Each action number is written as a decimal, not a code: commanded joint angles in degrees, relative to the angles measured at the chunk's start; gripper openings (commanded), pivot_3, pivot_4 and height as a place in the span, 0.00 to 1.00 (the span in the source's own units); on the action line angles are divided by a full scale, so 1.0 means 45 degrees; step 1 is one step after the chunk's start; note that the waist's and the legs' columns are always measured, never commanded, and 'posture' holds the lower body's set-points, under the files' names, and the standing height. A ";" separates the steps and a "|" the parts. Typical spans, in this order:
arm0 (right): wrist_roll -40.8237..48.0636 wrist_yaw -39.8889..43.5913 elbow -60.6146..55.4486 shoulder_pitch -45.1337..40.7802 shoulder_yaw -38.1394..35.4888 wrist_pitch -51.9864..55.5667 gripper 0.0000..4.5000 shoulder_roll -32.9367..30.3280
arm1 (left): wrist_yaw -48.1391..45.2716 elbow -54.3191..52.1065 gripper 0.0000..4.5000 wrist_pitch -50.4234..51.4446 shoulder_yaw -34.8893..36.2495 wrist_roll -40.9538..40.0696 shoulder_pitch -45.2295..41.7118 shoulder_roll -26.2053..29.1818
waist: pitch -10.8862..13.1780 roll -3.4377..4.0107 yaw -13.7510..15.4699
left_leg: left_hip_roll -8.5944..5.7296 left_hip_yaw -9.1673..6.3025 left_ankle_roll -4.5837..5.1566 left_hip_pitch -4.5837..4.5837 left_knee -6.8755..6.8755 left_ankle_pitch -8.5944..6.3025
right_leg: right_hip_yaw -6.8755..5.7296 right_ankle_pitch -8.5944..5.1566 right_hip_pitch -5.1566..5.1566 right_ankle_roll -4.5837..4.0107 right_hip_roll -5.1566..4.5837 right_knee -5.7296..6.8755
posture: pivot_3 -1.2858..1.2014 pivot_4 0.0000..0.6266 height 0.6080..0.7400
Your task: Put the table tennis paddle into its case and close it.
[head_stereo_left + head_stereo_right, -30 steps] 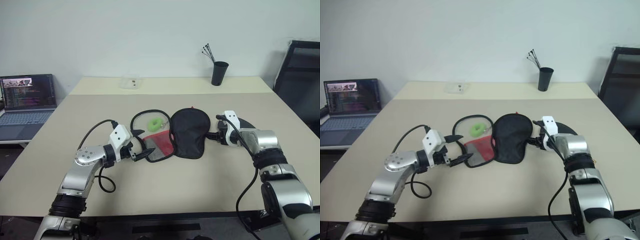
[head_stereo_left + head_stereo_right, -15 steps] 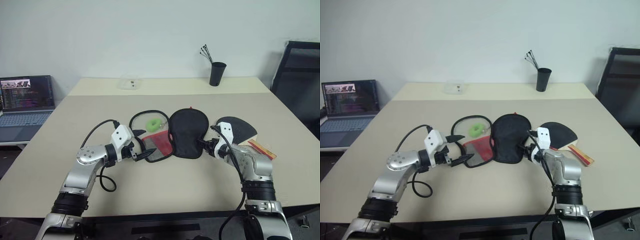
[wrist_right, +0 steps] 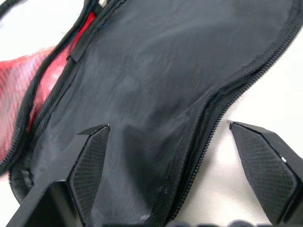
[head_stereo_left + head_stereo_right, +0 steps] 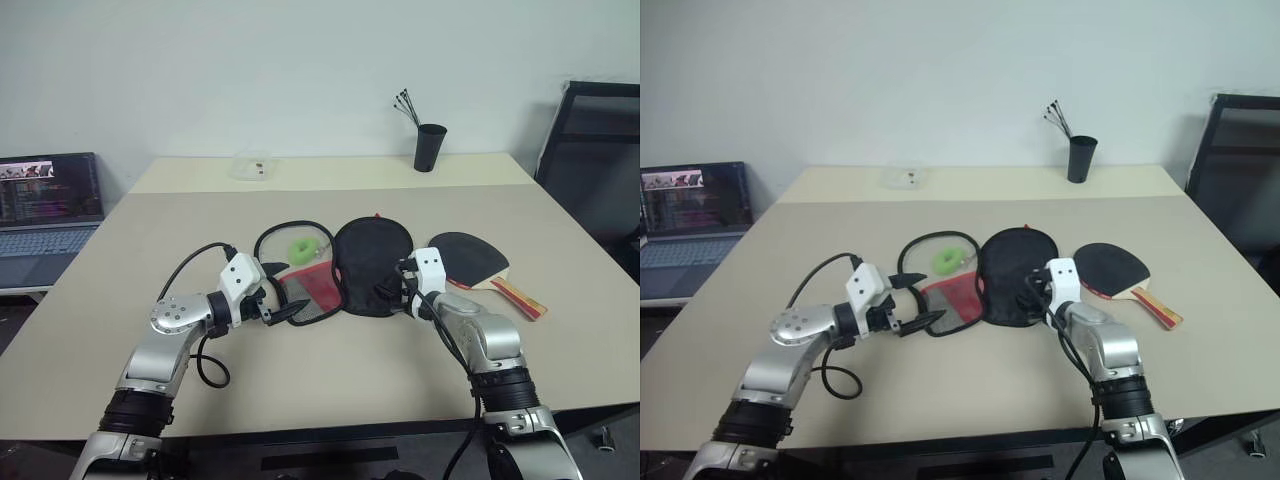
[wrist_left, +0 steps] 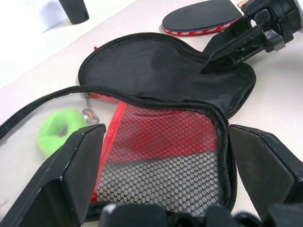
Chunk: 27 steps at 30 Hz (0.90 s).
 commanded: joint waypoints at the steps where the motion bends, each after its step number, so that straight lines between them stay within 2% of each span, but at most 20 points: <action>1: -0.0055 0.0381 -0.0172 0.0033 0.0335 -0.0231 0.72 -0.0118 | 0.0132 -0.0608 1.00 -0.0037 0.0372 -0.0095 0.0050 0.0220 | 0.0000 0.0000 -0.0015 | 0.0000 0.0001 0.0000 0.0000 0.0000 0.0000 | 0.0000 0.0000 0.0000 0.0000 0.0000 -0.0001 | 0.52 0.24 1.00; 10: -0.0242 0.1244 -0.0231 -0.0190 0.0749 -0.0529 0.01 -0.1049 | 0.0208 -0.0825 1.00 0.0012 0.0368 -0.0097 0.0147 0.0295 | 0.0001 0.0000 -0.0010 | -0.0013 0.0002 0.0000 -0.0009 0.0001 0.0000 | -0.0001 0.0000 -0.0002 0.0000 -0.0008 -0.0007 | 0.52 0.24 1.00; 21: -0.0558 0.4266 0.1679 -0.1763 0.1287 -0.0961 0.01 -0.3666 | 0.0015 -0.0820 1.00 -0.0105 0.0193 0.0026 0.0089 0.0378 | 0.0002 -0.0001 0.0004 | -0.0021 0.0002 0.0000 -0.0012 -0.0001 0.0000 | -0.0003 0.0000 -0.0004 0.0001 -0.0008 -0.0012 | 0.52 0.24 1.00; 27: -0.0693 0.5243 0.3119 -0.2771 0.1510 -0.1350 0.01 -0.3951 | -0.0019 -0.0674 1.00 -0.0191 0.0104 0.0105 -0.0021 0.0307 | 0.0003 -0.0001 -0.0008 | -0.0018 0.0007 0.0000 -0.0011 -0.0001 -0.0001 | -0.0001 0.0000 -0.0005 0.0000 -0.0008 -0.0013 | 0.52 0.24 1.00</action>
